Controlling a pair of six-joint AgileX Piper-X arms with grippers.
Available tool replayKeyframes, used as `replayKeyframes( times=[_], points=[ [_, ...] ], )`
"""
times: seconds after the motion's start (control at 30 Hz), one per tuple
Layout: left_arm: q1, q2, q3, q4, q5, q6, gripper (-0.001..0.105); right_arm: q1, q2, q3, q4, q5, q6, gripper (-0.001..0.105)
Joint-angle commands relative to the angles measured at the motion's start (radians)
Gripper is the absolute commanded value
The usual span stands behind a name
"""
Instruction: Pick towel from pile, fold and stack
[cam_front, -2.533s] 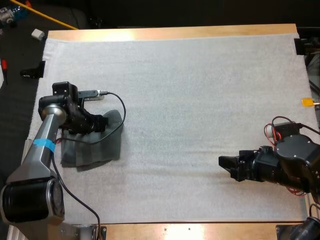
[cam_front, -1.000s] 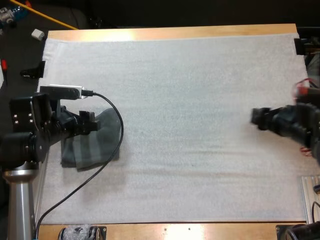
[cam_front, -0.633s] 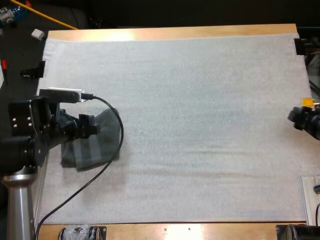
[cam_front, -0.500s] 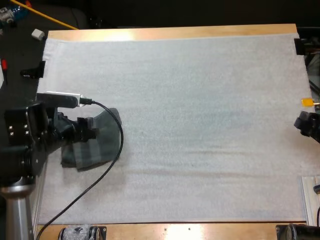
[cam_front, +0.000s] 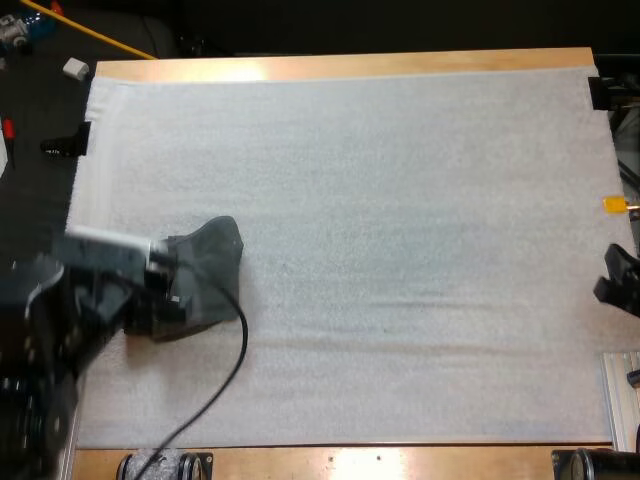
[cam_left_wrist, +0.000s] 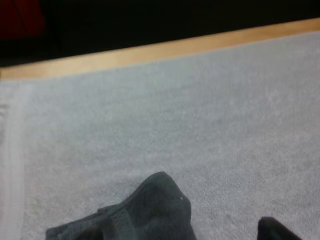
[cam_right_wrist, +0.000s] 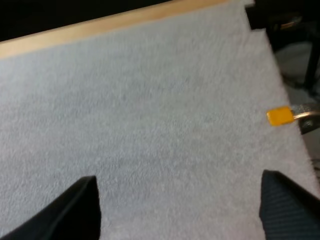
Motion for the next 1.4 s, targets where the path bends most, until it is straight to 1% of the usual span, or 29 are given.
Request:
replayKeyframes(
  times=[0.0, 0.1, 0.3, 0.37, 0.4, 0.5, 0.6, 0.7, 0.87, 1.13, 1.23, 1.37],
  points=[
    [-0.035, -0.089, 0.02, 0.012, -0.048, 0.013, 0.06, 0.007, -0.072, -0.007, 0.04, 0.001, -0.025, 0.064],
    [-0.053, -0.17, 0.055, 0.018, -0.072, 0.015, 0.06, 0.013, -0.126, -0.008, 0.068, 0.014, -0.031, 0.064],
    [-0.06, -0.352, 0.155, 0.041, -0.071, 0.015, 0.06, 0.007, -0.245, -0.005, 0.127, 0.011, -0.031, 0.064],
    [-0.06, -0.326, 0.137, 0.04, -0.073, 0.012, 0.059, 0.006, -0.226, -0.005, 0.116, 0.016, -0.032, 0.064],
    [-0.06, -0.345, 0.146, 0.045, -0.074, 0.011, 0.059, 0.006, -0.236, -0.005, 0.121, 0.019, -0.033, 0.064],
    [-0.061, -0.44, 0.186, 0.064, -0.076, 0.009, 0.059, 0.006, -0.303, -0.006, 0.148, 0.021, -0.034, 0.064],
    [-0.061, -0.532, 0.21, 0.094, -0.076, 0.008, 0.059, 0.007, -0.372, -0.007, 0.178, 0.023, -0.033, 0.064],
    [-0.061, -0.613, 0.216, 0.132, -0.076, 0.009, 0.059, 0.01, -0.438, -0.008, 0.209, 0.021, -0.03, 0.064],
    [-0.06, -0.732, 0.203, 0.214, -0.073, 0.011, 0.059, 0.009, -0.546, -0.007, 0.26, 0.019, -0.023, 0.064],
    [-0.059, -0.87, 0.193, 0.351, -0.061, 0.013, 0.059, 0.01, -0.696, 0.006, 0.33, 0.029, -0.02, 0.064],
    [-0.054, -0.847, 0.195, 0.352, -0.068, 0.019, 0.059, 0.007, -0.642, -0.004, 0.333, 0.019, -0.024, 0.064],
    [-0.053, -0.848, 0.196, 0.318, -0.068, 0.022, 0.059, 0.007, -0.64, 0.0, 0.324, 0.015, -0.026, 0.064]
  ],
)
